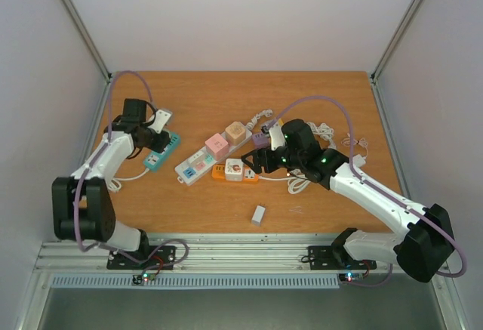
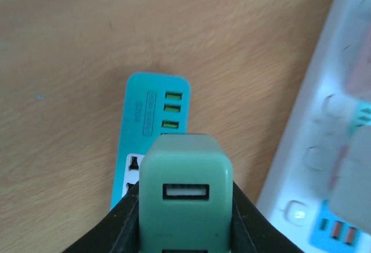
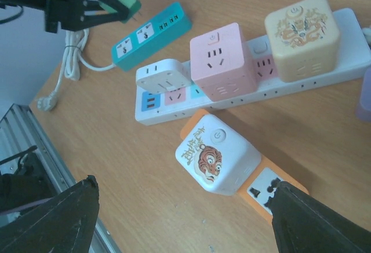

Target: Insert the plug

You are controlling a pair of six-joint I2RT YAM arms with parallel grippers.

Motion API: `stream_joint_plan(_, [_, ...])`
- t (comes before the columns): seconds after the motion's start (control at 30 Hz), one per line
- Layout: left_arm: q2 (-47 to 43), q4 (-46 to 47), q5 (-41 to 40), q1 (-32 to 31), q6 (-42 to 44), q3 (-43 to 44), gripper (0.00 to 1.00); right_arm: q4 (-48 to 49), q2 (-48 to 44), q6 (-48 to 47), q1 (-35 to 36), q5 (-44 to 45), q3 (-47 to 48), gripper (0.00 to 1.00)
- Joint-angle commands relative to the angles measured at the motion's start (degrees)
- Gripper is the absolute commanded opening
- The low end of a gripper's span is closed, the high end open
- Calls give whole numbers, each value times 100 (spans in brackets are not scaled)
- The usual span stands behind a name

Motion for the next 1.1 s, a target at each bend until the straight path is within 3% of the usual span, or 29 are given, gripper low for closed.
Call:
stream_joint_plan(0.0, [663,155,-124,281,667,177,10,156,-54,245,-114,-135,-151,81])
stream_joint_plan(0.47, [886,297,-495,575,1028,78,9,121,-135,221,-123,-141,-246,81])
stream_joint_plan(0.9, [1249,100,157,680,1211,189,10,105,119,271,-123,-339,-196,81])
stream_joint_plan(1.07, [1241,193,-41,675,1230,61,10,107,116,268,-126,-338,-219,81])
